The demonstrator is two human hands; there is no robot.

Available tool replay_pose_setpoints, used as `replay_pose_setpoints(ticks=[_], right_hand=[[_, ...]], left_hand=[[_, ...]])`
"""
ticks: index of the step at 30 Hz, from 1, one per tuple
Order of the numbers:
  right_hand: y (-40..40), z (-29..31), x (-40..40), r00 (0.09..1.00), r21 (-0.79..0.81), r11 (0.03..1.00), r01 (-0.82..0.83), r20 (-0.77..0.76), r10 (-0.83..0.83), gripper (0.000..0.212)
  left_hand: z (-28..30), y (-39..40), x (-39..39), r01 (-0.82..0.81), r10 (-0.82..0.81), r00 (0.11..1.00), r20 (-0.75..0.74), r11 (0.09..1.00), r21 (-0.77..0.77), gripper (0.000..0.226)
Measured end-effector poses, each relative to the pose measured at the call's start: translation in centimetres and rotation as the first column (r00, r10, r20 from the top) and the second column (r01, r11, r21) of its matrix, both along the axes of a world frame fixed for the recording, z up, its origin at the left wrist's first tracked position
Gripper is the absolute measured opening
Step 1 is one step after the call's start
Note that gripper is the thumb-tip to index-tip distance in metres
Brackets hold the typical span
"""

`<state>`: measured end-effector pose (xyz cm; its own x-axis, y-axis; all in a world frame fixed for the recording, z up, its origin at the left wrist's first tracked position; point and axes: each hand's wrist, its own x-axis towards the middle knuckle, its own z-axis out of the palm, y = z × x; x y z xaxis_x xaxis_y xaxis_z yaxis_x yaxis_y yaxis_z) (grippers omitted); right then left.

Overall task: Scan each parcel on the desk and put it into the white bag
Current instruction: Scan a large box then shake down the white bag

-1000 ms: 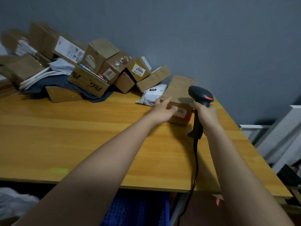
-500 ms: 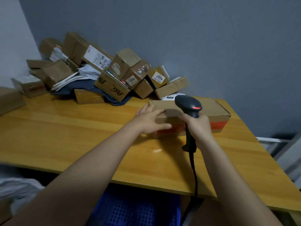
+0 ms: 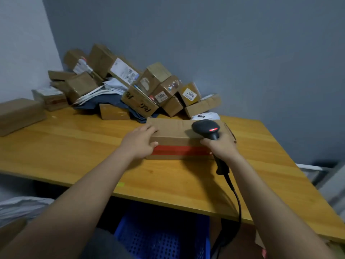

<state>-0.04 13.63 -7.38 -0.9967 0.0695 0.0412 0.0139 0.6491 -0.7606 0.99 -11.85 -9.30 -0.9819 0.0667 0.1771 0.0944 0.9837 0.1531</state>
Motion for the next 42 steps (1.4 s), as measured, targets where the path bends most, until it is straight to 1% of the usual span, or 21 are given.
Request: replay_pose_setpoints(ticks=[2, 3, 4, 6, 7, 9, 11, 13, 15, 17, 19, 21, 24, 26, 27, 29, 31, 33, 36, 38, 42], right_hand=[[-2.2, -0.3, 0.6, 0.991, 0.024, 0.991, -0.134, 0.018, 0.133, 0.051], [-3.2, -0.3, 0.9, 0.987, 0.014, 0.987, -0.160, 0.000, 0.160, 0.056], [-4.1, -0.4, 1.2, 0.986, -0.007, 0.987, -0.160, -0.043, 0.160, 0.055], [-5.6, -0.1, 1.7, 0.984, -0.065, 0.990, -0.128, -0.135, 0.119, 0.039], [-6.3, 0.1, 1.9, 0.982, -0.112, 0.984, -0.135, -0.150, 0.118, 0.028], [-7.8, 0.3, 2.3, 0.976, -0.232, 0.949, -0.214, -0.089, 0.198, 0.017], [-9.6, 0.2, 2.6, 0.952, -0.279, 0.913, -0.297, -0.010, 0.307, 0.016], [-11.4, 0.0, 2.9, 0.938, -0.272, 0.906, -0.325, 0.030, 0.345, 0.018], [-13.3, 0.0, 3.4, 0.937, -0.298, 0.898, -0.323, 0.034, 0.348, 0.020], [-14.8, -0.1, 3.8, 0.939, -0.303, 0.898, -0.319, 0.024, 0.342, 0.016], [-16.1, -0.1, 4.1, 0.941, -0.311, 0.895, -0.321, 0.003, 0.338, 0.016], [-17.3, 0.4, 4.2, 0.940, -0.337, 0.880, -0.334, -0.058, 0.335, 0.017], [-19.1, 1.7, 4.1, 0.939, -0.398, 0.852, -0.340, -0.189, 0.286, 0.026], [-20.3, 2.4, 3.9, 0.932, -0.411, 0.844, -0.343, -0.260, 0.253, 0.030], [-20.8, 2.5, 3.8, 0.929, -0.413, 0.840, -0.351, -0.269, 0.256, 0.029], [-21.4, 2.2, 3.5, 0.924, -0.402, 0.837, -0.371, -0.248, 0.290, 0.028], [-21.7, 1.5, 3.2, 0.926, -0.402, 0.835, -0.376, -0.209, 0.316, 0.029], [-21.6, 0.9, 2.8, 0.937, -0.423, 0.836, -0.350, -0.164, 0.310, 0.029], [-21.6, 0.4, 2.3, 0.947, -0.434, 0.843, -0.318, -0.101, 0.305, 0.026], [-21.8, 0.3, 2.2, 0.946, -0.431, 0.844, -0.318, -0.085, 0.314, 0.027], [-22.7, 0.5, 2.1, 0.929, -0.410, 0.836, -0.363, -0.093, 0.358, 0.017]], left_hand=[[-0.3, -2.7, 1.9, -0.050, 0.051, 0.999, -0.008, 0.998, 0.023, 0.056], [-0.5, -4.3, 2.9, -0.077, 0.077, 0.997, -0.007, 0.996, 0.037, 0.056], [-0.7, -6.1, 3.9, -0.101, 0.101, 0.995, -0.003, 0.994, 0.051, 0.056], [-1.1, -9.6, 6.0, -0.143, 0.143, 0.990, 0.005, 0.985, 0.094, 0.056], [-1.3, -11.2, 7.1, -0.159, 0.160, 0.987, 0.002, 0.980, 0.118, 0.055], [-1.6, -13.6, 9.0, -0.193, 0.198, 0.980, -0.011, 0.965, 0.175, 0.053], [-2.0, -15.2, 10.6, -0.223, 0.237, 0.971, -0.022, 0.937, 0.270, 0.055], [-3.0, -16.4, 12.0, -0.251, 0.292, 0.956, -0.017, 0.848, 0.467, 0.067], [-4.1, -17.7, 13.1, -0.261, 0.355, 0.935, -0.002, 0.693, 0.672, 0.090], [-4.9, -18.8, 14.4, -0.239, 0.386, 0.922, -0.009, 0.589, 0.772, 0.102], [-5.1, -19.2, 15.1, -0.200, 0.427, 0.903, -0.039, 0.500, 0.843, 0.102], [-4.1, -19.4, 15.5, -0.195, 0.533, 0.840, -0.100, 0.469, 0.861, 0.090], [-1.7, -20.0, 14.9, -0.279, 0.706, 0.683, -0.189, 0.491, 0.826, 0.069], [-0.5, -20.5, 14.2, -0.302, 0.747, 0.636, -0.190, 0.469, 0.830, 0.060], [-0.2, -20.7, 14.0, -0.303, 0.741, 0.644, -0.188, 0.473, 0.828, 0.057], [-0.4, -20.8, 13.5, -0.254, 0.653, 0.737, -0.173, 0.505, 0.825, 0.058], [-1.0, -20.8, 13.6, -0.211, 0.548, 0.827, -0.121, 0.503, 0.838, 0.077], [-1.5, -21.0, 13.5, -0.228, 0.511, 0.858, -0.054, 0.473, 0.851, 0.095], [-1.8, -20.9, 13.1, -0.251, 0.502, 0.865, -0.004, 0.440, 0.862, 0.094], [-2.1, -21.2, 12.4, -0.288, 0.527, 0.850, 0.017, 0.437, 0.852, 0.094], [-2.2, -22.1, 11.3, -0.371, 0.568, 0.821, 0.056, 0.457, 0.809, 0.100]])
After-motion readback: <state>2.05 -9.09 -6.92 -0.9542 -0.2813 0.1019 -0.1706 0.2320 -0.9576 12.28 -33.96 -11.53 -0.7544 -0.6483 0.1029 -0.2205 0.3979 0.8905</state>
